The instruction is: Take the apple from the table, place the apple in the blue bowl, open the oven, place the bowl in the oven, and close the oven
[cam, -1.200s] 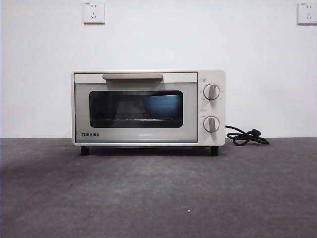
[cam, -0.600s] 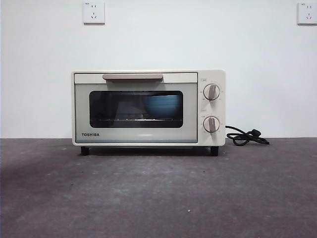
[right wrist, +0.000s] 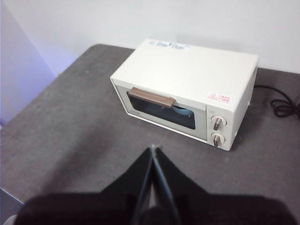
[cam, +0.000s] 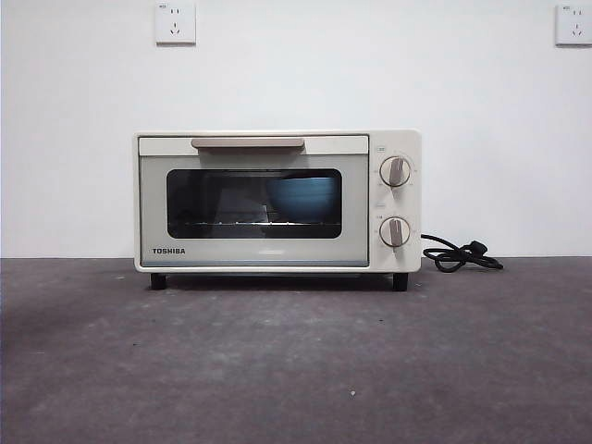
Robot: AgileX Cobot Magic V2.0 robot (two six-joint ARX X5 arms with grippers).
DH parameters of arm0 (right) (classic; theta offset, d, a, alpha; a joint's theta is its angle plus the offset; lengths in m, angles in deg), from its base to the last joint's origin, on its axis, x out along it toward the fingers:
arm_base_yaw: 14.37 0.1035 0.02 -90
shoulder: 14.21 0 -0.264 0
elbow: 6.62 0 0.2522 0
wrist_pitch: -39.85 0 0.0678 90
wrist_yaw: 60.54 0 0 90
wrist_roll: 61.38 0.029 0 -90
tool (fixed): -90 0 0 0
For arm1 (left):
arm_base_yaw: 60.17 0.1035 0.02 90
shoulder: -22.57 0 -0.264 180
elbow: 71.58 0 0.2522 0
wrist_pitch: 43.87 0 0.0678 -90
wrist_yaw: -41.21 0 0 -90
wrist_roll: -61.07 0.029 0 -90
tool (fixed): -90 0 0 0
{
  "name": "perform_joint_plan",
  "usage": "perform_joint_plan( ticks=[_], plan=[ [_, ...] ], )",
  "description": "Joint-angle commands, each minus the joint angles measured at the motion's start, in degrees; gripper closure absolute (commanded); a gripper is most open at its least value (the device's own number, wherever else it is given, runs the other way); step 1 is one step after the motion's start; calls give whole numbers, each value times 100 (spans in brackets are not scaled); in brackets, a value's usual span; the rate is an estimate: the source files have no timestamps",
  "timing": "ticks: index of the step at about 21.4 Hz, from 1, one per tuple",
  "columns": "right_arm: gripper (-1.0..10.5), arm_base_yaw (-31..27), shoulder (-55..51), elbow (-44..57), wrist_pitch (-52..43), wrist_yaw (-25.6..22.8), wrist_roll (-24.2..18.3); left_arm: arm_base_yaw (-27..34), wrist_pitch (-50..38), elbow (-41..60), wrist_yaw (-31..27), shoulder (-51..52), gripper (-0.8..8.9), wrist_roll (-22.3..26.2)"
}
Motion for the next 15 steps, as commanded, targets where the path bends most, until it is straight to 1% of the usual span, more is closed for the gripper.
perform_joint_plan(
  ticks=[1, 4, 8, 12, 15],
  plan=[
    [946, 4, 131, 35, 136, -7, -37, 20, 334, -44, -55, -96, 817, 229],
    [946, 4, 326, 35, 138, -7, -37, 20, 511, -44, -39, -310, 817, 232],
    [946, 2, 575, 35, 136, -7, -37, 20, 516, -44, -90, -647, 817, 313],
    [946, 0, 804, 35, 136, -7, -37, 20, 498, -44, -514, -1097, 817, 839],
    [946, 0, 964, 35, 136, -7, -37, 22, 223, 11, -533, -1322, 817, 1276]
  ],
)
